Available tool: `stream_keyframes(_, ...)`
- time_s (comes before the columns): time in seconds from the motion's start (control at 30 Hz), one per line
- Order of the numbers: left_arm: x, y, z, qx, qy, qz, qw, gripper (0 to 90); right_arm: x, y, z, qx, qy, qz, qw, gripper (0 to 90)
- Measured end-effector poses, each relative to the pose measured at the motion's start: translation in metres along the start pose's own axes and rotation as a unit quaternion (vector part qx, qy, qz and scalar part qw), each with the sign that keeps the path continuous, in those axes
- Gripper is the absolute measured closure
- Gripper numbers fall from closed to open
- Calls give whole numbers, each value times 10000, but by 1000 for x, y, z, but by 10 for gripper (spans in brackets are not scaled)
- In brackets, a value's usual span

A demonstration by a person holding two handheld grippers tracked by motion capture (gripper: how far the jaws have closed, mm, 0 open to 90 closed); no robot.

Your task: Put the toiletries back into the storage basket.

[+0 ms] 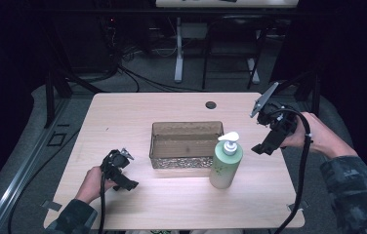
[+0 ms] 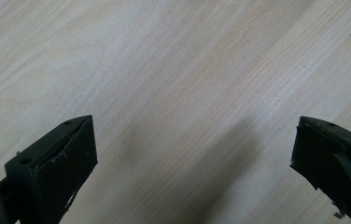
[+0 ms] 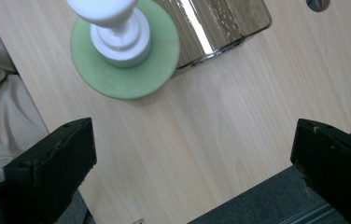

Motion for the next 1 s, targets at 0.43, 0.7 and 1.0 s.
stream_keyframes(0.43,0,1,-1,36,-15,16,10000,0,-8,-16,-29,-688,-322,76,9971,12)
stream_keyframes(0.7,1,2,-1,73,-23,49,10000,1,-4,-26,-47,-1039,-578,15,9929,51)
stream_keyframes(1.0,1,2,-1,70,-26,55,10000,0,2,-38,-69,-1488,-926,14,9845,374)
Point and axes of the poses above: each handheld gripper's, and its own axes: x roughly forward along the jaws, z roughly out of its underside, y roughly to its right, the point moved 5 cm from there along x, roughly forward along the jaws, and after that the axes turned 13 degrees about -y, right-handed, at the moved point
